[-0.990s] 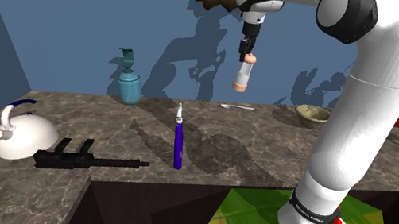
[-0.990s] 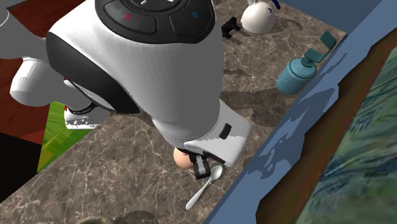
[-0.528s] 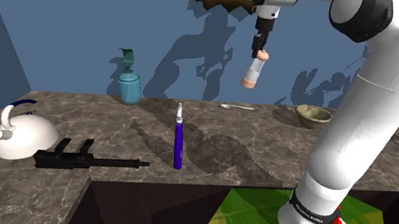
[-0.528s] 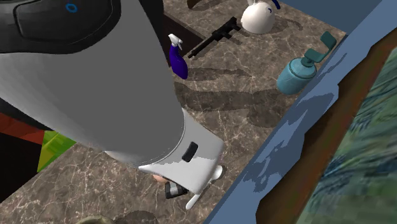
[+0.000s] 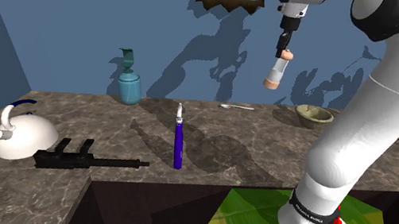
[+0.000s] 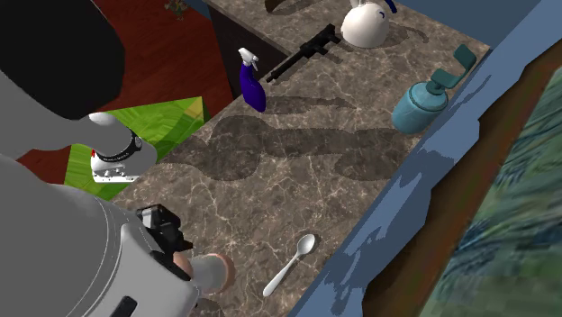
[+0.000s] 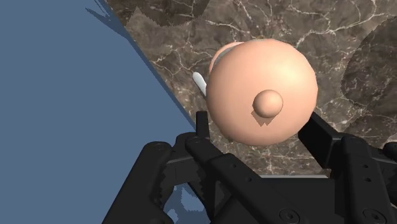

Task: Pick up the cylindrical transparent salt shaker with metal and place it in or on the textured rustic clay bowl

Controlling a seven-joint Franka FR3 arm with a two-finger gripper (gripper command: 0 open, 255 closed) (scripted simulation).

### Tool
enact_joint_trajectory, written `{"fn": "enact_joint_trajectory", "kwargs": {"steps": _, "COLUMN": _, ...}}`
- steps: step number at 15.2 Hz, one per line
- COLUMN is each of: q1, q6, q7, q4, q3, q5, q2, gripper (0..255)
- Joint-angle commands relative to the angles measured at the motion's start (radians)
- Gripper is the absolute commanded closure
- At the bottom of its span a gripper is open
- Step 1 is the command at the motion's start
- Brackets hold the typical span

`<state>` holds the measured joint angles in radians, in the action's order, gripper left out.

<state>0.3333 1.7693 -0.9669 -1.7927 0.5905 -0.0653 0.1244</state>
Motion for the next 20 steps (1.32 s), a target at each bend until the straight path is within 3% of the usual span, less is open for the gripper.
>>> {"fn": "enact_joint_trajectory", "kwargs": {"steps": 1, "q1": 0.018, "q6": -0.015, "q7": -0.044, "q4": 0.009, "q3": 0.024, "q5": -0.003, "q2": 0.008, "gripper": 255}}
{"fn": "enact_joint_trajectory", "kwargs": {"steps": 10, "q1": 0.1, "q6": -0.073, "q7": -0.253, "q4": 0.069, "q3": 0.149, "q5": -0.005, "q2": 0.016, "gripper": 255}}
{"fn": "enact_joint_trajectory", "kwargs": {"steps": 18, "q1": 0.183, "q6": -0.137, "q7": -0.489, "q4": 0.204, "q3": 0.293, "q5": 0.076, "q2": -0.084, "gripper": 255}}
{"fn": "enact_joint_trajectory", "kwargs": {"steps": 20, "q1": 0.182, "q6": -0.109, "q7": -0.483, "q4": 0.168, "q3": 0.288, "q5": 0.067, "q2": -0.072, "gripper": 255}}
